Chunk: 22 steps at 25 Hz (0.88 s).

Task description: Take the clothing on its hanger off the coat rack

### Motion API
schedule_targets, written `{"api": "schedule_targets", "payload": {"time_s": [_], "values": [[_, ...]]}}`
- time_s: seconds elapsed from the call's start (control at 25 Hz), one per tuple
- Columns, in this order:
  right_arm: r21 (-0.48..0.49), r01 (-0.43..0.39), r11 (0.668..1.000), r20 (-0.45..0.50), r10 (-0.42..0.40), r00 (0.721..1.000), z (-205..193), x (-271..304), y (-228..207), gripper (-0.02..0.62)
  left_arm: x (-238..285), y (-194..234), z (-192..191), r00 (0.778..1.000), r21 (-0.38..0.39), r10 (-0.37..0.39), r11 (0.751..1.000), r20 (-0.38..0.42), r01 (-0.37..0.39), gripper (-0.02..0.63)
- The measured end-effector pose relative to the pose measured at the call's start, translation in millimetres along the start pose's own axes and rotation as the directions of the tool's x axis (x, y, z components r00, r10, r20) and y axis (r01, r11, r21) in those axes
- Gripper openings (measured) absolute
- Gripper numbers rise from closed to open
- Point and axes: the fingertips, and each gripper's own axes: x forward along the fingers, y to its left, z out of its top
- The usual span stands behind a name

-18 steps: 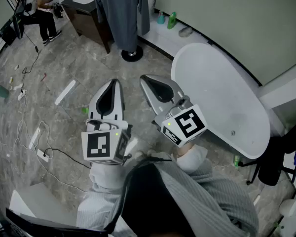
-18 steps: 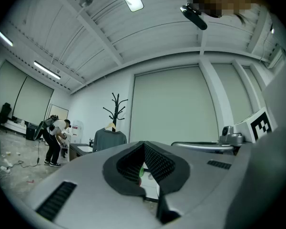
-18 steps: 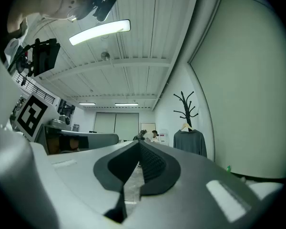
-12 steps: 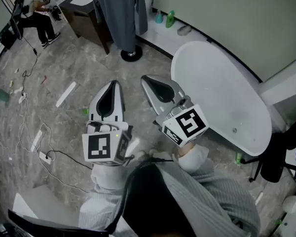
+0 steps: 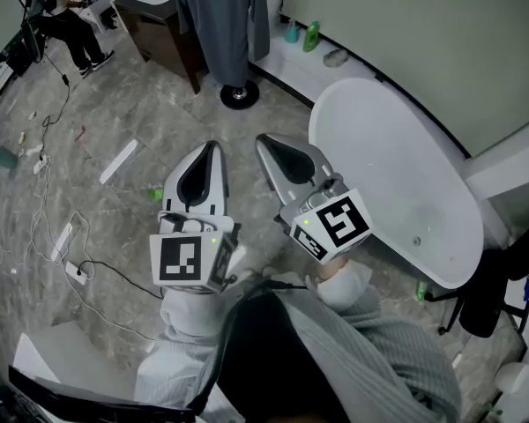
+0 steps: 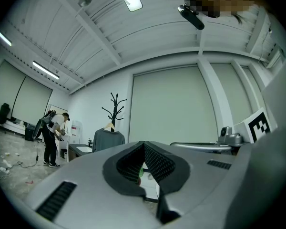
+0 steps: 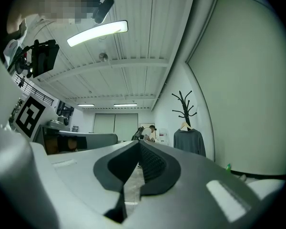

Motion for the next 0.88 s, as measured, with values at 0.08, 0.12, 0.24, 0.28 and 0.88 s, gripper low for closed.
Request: {"api": "schedule_targets", "payload": {"time_s": [0.08, 0.12, 0.24, 0.28, 0.88], "values": [[0.006, -0.013, 1.0, -0.003, 0.013, 1.0, -0.7, 2.4, -1.7, 0.002, 1.5, 1.2, 0.3, 1.0, 0.017, 0.013, 1.0, 0.003, -0.013, 0.005], [0.008, -0.02, 1.0, -0.006, 0.02, 1.0, -1.5, 3.8, -2.9, 0.002, 2.5, 1.7, 0.1, 1.0, 0.014, 0.02, 1.0, 0.003, -0.02, 0.005], [0.01, -0.039, 0.999, -0.019, 0.039, 0.999, -7.9, 10.5, -5.0, 0.002, 5.5, 5.4, -4.2, 1.0, 0.003, 0.031, 1.0, 0.0, -0.031, 0.005], [0.013, -0.045, 0.999, -0.023, 0.045, 0.999, -11.7, 14.3, -3.9, 0.002, 5.6, 9.5, -6.9, 0.999, 0.016, 0.035, 0.999, -0.002, -0.035, 0.005], [0.037, -0.027, 0.999, 0.008, 0.027, 1.0, -47.4, 239.6, -68.3, 0.002, 154.4, 201.1, -23.7, 1.0, 0.04, 0.012, 0.999, 0.003, -0.012, 0.005]]}}
